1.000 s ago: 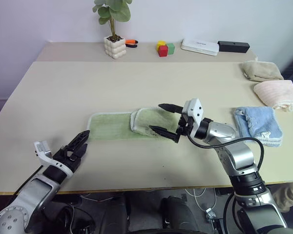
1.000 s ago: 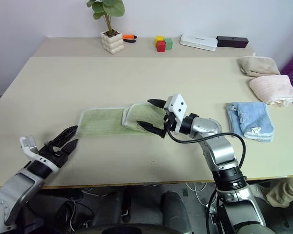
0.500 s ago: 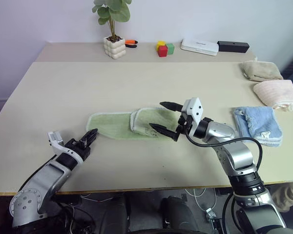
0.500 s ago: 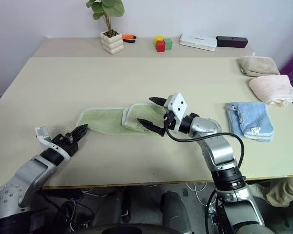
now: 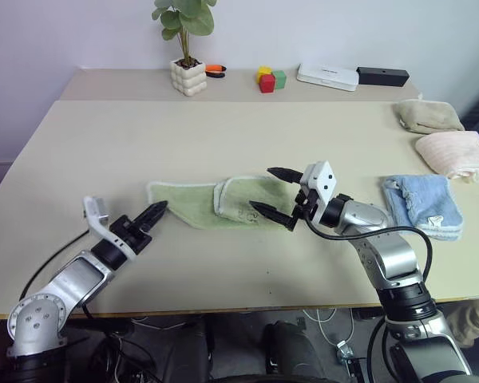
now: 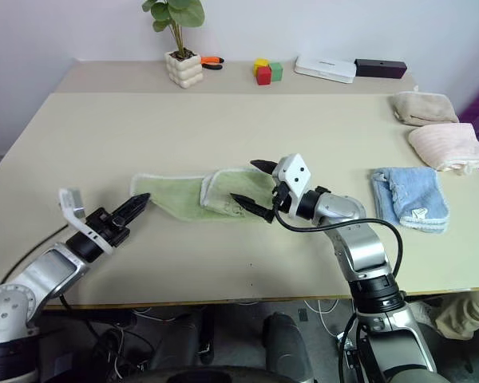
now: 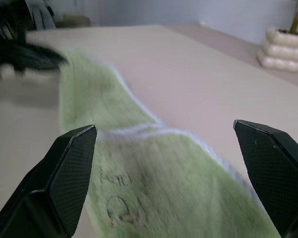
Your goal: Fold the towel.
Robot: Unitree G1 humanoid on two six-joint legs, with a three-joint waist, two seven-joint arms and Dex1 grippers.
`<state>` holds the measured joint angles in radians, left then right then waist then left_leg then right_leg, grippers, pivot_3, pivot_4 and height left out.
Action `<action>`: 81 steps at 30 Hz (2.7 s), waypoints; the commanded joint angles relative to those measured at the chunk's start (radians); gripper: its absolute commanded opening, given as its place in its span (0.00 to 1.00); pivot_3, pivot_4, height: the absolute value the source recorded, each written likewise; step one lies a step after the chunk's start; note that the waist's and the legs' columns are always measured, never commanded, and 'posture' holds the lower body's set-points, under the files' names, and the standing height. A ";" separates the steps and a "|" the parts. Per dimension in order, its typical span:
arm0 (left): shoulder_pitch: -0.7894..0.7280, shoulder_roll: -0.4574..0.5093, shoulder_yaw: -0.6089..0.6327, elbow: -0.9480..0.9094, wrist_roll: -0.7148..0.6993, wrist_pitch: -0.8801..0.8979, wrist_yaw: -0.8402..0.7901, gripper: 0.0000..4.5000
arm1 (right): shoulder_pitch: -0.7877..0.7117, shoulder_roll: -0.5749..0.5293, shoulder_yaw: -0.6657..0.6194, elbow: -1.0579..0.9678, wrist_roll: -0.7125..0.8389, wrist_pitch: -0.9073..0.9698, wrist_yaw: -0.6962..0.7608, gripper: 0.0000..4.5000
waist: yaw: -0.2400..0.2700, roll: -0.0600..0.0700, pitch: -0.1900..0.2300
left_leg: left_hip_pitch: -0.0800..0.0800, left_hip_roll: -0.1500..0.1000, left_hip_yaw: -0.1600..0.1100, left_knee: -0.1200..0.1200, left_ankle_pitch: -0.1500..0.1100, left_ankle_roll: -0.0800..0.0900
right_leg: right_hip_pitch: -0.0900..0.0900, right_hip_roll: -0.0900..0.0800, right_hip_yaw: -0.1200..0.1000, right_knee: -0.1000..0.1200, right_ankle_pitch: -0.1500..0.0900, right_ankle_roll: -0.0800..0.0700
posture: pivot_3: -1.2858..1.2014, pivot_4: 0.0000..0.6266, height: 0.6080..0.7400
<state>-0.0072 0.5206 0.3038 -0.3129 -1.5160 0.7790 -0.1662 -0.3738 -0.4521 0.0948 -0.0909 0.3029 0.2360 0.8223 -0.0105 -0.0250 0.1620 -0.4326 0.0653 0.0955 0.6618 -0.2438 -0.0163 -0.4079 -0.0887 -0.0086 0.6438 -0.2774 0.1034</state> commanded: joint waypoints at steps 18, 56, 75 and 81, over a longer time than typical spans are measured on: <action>-0.559 -0.174 -0.512 0.458 0.827 -0.301 -0.794 0.00 | 0.194 -0.209 -0.240 -0.103 0.043 0.017 0.017 1.00 | 0.008 0.003 0.002 | 0.000 0.000 0.001 -0.002 0.000 0.001 | 0.000 0.002 0.000 -0.003 0.000 0.001 | 0.52 0.24 0.96; -0.560 -0.290 -0.228 0.455 0.900 -0.260 -0.756 0.80 | 0.002 0.215 -0.148 -0.119 0.067 0.102 -0.363 0.81 | 0.014 0.003 0.003 | -0.002 0.001 -0.003 0.000 0.000 0.002 | 0.000 0.004 0.000 -0.002 0.002 0.004 | 0.52 0.24 0.96; -0.566 -0.428 -0.347 0.650 1.174 -0.478 -0.516 0.01 | 0.007 0.346 -0.078 0.082 -0.083 0.174 -0.591 0.01 | 0.014 0.004 0.003 | -0.004 0.001 -0.004 0.001 0.000 0.001 | -0.002 0.006 0.000 0.002 0.002 0.005 | 0.52 0.24 0.96; -0.570 -0.423 -0.339 0.678 1.192 -0.480 -0.510 0.01 | 0.033 0.328 -0.095 0.109 -0.111 0.221 -0.633 0.01 | 0.014 0.004 0.003 | -0.004 0.002 -0.004 0.001 0.000 0.001 | -0.002 0.006 0.000 0.002 0.002 0.005 | 0.52 0.24 0.96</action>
<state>-0.5664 0.0970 -0.0378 0.3695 -0.3333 0.3145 -0.6821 -0.3552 -0.1149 0.0232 0.0131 0.2015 0.4441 0.2093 0.0036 -0.0214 0.1645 -0.4362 0.0668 0.0917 0.6629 -0.2438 -0.0148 -0.4097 -0.0828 -0.0084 0.6456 -0.2753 0.1085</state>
